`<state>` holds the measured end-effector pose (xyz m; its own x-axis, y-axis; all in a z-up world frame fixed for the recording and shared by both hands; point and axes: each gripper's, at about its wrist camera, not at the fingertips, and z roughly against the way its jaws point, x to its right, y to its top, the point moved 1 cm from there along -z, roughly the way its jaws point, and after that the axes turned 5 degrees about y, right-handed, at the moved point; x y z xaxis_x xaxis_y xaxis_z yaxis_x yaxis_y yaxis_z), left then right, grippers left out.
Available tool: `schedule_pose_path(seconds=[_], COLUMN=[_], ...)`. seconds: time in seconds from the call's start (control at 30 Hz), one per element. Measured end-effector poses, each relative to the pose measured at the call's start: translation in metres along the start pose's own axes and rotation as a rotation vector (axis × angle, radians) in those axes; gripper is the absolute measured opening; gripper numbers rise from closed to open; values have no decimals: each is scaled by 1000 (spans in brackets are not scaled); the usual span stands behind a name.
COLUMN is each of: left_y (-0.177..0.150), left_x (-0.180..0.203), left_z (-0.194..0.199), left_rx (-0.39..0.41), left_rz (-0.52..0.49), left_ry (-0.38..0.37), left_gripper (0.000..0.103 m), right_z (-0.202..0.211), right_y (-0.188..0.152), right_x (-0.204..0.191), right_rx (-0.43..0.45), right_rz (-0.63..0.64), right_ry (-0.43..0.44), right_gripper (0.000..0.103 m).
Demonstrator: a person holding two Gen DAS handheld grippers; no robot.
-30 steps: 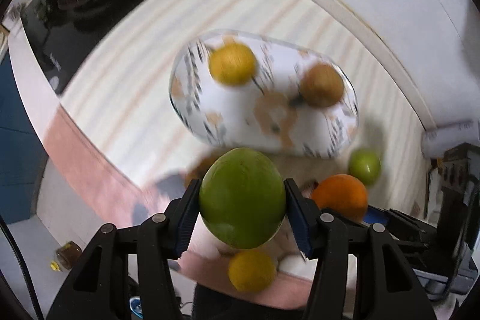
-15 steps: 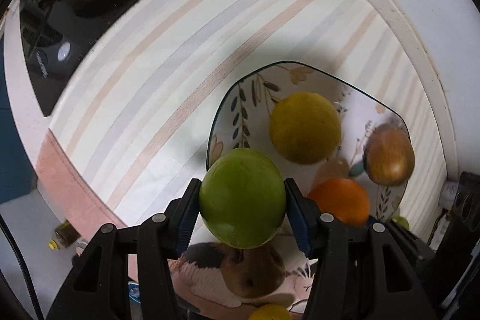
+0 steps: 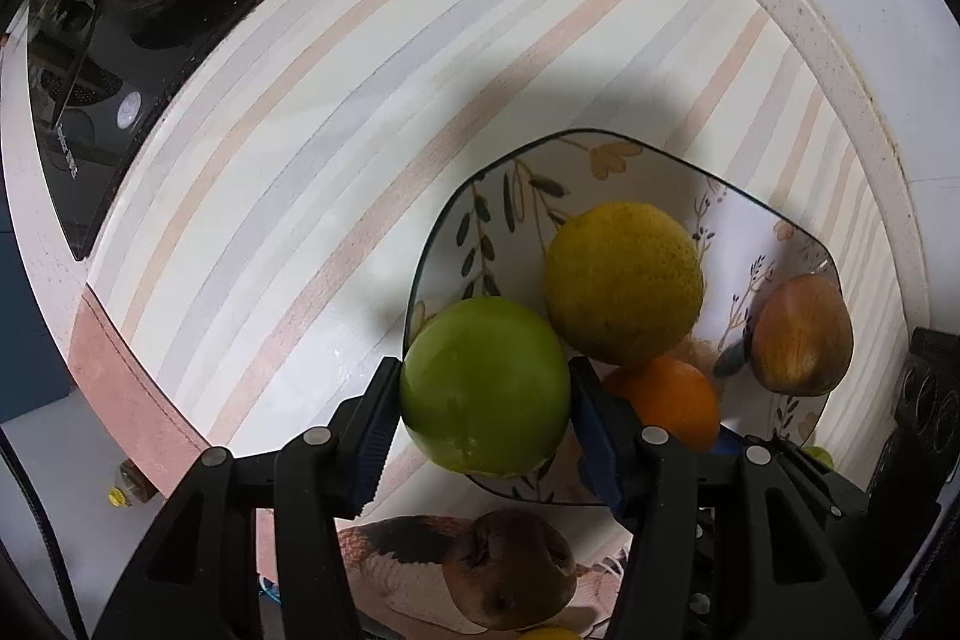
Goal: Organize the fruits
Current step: 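Carry both fruits onto the deer plate and open both tools, then lift both tools away from the plate toward the remaining fruit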
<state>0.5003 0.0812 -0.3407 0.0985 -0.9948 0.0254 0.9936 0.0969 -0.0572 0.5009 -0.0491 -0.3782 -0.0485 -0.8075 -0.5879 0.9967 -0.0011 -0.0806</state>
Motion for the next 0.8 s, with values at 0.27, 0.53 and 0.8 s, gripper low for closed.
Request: schedule_pose_path(seconds=[0.27,0.53,0.8], left_y=[-5,-42,-94], left_x=[5,-3,-13], left_z=[10,41,69], left_rx=[28,128,219], left_rz=[27,-14,-69], left_ry=[-16,78,123], left_gripper=[61,93,93], right_z=[24,69,100], right_y=[-8,-42,-102], right_x=[-7,-12,-10], right_rx=[25,113,165], right_rz=[25,47,38], right_ry=[-74,-284,-419], right_gripper=[87,95,95])
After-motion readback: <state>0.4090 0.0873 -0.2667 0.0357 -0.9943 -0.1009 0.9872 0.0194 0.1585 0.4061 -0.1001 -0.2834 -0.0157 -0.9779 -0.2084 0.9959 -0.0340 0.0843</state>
